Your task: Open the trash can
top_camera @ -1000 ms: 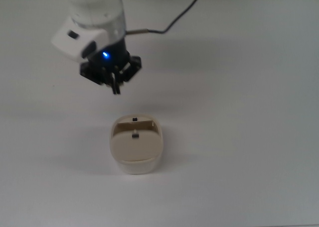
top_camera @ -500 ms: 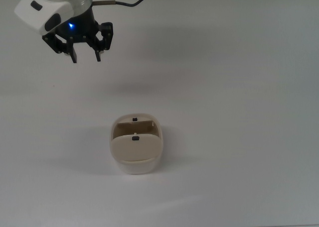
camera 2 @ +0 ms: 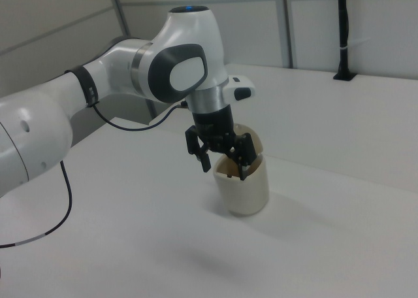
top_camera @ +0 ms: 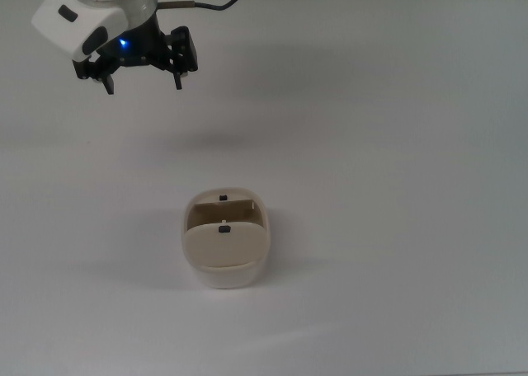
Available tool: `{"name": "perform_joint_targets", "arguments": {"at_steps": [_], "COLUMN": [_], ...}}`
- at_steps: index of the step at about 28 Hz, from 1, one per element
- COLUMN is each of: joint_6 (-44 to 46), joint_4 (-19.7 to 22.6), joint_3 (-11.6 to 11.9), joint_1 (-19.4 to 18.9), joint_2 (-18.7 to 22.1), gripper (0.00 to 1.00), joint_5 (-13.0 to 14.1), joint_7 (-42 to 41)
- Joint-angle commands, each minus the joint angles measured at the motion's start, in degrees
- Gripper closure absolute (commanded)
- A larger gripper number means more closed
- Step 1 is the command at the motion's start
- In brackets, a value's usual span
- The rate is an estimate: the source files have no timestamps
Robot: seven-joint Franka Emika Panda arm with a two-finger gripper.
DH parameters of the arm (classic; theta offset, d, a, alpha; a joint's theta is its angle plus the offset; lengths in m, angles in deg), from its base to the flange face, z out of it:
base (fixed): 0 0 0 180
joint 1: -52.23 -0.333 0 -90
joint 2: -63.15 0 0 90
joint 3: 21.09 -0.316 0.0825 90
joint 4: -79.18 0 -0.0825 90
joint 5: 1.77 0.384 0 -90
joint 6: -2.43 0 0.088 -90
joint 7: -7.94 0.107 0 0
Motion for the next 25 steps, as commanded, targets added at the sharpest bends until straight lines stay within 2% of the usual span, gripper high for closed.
{"name": "perform_joint_targets", "arguments": {"at_steps": [1,25], "joint_6": [1.11,1.90], "joint_4": [1.03,1.03], "joint_3": [0.58,0.58], "joint_1": [-0.66,-0.57], "joint_2": [1.04,1.04], "gripper": [0.00,0.00], "joint_5": [-0.76,-0.49], "joint_7": [-0.87,-1.14]}}
